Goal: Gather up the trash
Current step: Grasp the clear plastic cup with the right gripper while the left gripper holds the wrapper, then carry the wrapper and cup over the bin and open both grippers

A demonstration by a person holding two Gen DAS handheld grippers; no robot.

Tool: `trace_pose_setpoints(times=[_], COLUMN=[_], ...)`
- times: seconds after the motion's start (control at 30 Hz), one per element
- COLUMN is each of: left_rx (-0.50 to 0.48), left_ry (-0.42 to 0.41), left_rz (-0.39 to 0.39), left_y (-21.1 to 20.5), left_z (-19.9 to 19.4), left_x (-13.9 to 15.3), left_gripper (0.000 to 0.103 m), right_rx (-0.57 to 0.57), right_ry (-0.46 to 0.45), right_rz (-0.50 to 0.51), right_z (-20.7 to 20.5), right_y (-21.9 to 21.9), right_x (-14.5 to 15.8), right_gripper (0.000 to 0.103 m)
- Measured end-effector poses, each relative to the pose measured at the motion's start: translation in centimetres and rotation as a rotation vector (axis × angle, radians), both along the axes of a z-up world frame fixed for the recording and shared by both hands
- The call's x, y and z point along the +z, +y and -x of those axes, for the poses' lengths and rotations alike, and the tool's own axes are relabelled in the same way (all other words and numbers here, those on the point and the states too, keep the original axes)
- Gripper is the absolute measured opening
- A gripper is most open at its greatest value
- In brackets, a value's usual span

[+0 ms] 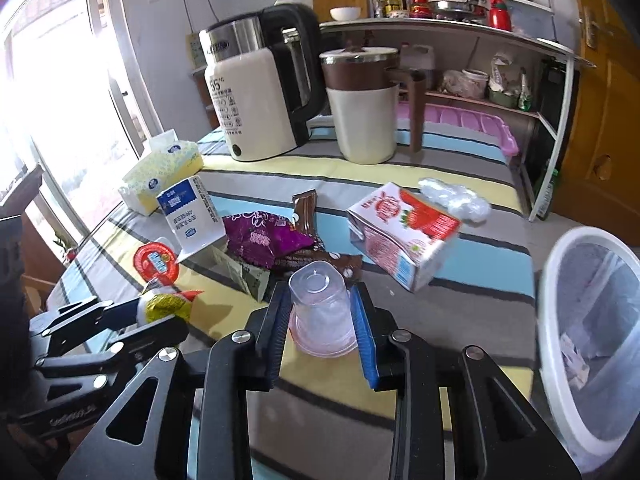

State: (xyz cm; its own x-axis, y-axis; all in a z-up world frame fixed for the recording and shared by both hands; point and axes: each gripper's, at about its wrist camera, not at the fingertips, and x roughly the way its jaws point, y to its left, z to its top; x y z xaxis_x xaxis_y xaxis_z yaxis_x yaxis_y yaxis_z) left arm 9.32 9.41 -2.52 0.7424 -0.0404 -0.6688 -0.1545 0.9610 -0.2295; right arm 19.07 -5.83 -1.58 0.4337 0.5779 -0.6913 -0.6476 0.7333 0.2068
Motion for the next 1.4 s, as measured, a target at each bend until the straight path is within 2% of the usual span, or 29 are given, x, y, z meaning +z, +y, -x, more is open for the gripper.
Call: trace_pose_setpoints(times=[0.37, 0.9, 1.23, 1.4], left_rx=[-0.114, -0.352, -0.456, -0.493], left_ry=[-0.020, -0.072, -0.066, -0.036], left_rz=[-0.024, -0.050, -0.035, -0.025], left_y=[-5.1, -15.0, -19.7, -21.4], left_z=[-1.2, -6.3, -10.0, -12.0], left_x=[1.3, 3.1, 2.6, 1.6], left_gripper=[0.040, 0.040, 0.040, 0.041], right_rx=[-0.107, -0.360, -0.460, -0.483], right_ry=[-0.007, -0.050, -0.032, -0.020], right_rz=[-0.043, -0.063, -0.054, -0.042], right_z=[1.7, 0.4, -0.9, -1.7], right_y=[-6.7, -18.4, -22.7, -23.6], right_x=[1.1, 2.4, 1.4, 0.6], right_gripper=[0.032, 0.032, 0.032, 0.032])
